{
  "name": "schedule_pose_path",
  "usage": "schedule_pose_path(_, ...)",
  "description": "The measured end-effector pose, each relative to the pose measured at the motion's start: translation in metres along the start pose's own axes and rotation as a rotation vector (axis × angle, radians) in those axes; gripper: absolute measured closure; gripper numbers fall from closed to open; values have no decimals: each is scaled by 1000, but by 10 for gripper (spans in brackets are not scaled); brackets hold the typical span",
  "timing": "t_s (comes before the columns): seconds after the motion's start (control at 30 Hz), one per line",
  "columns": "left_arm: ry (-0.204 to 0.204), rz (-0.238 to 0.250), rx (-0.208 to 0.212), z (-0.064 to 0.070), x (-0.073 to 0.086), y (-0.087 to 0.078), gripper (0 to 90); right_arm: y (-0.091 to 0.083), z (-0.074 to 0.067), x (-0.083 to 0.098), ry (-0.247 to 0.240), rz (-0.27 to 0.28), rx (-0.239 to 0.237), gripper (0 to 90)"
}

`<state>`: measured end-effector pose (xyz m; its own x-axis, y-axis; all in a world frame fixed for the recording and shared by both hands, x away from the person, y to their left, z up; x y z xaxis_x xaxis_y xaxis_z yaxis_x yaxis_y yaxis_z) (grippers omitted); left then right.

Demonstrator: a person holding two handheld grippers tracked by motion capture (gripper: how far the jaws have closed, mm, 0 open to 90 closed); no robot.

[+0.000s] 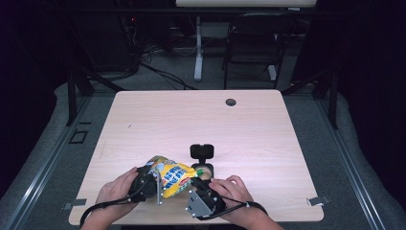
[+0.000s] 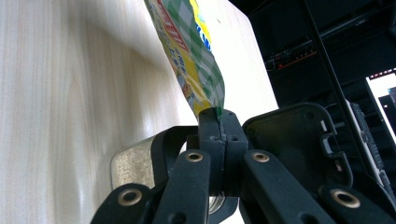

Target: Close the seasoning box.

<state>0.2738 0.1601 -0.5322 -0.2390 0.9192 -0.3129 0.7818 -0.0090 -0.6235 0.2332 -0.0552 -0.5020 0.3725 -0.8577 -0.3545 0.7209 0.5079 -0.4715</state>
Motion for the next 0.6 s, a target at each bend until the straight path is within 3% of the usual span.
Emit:
schedule_pose_path(0.3, -39, 10, 3, -3, 2, 0, 637, -1, 6, -6, -31, 3, 8, 900)
schedule_pose_path(0.6, -83, 22, 41, -3, 3, 2, 579, -5, 11, -12, -59, 4, 14, 900)
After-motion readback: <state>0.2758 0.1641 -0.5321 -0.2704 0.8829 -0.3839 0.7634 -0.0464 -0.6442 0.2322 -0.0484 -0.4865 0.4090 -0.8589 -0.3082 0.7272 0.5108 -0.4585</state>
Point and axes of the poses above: each handheld gripper's, and its own axes: y roughly forward along the jaws, x roughly out of its underside, z roughly to its right, the point moved 1 cm from there along y, roughly forward along the jaws, and after that the axes turned 11 degrees about -y, right-handed, at the moved point
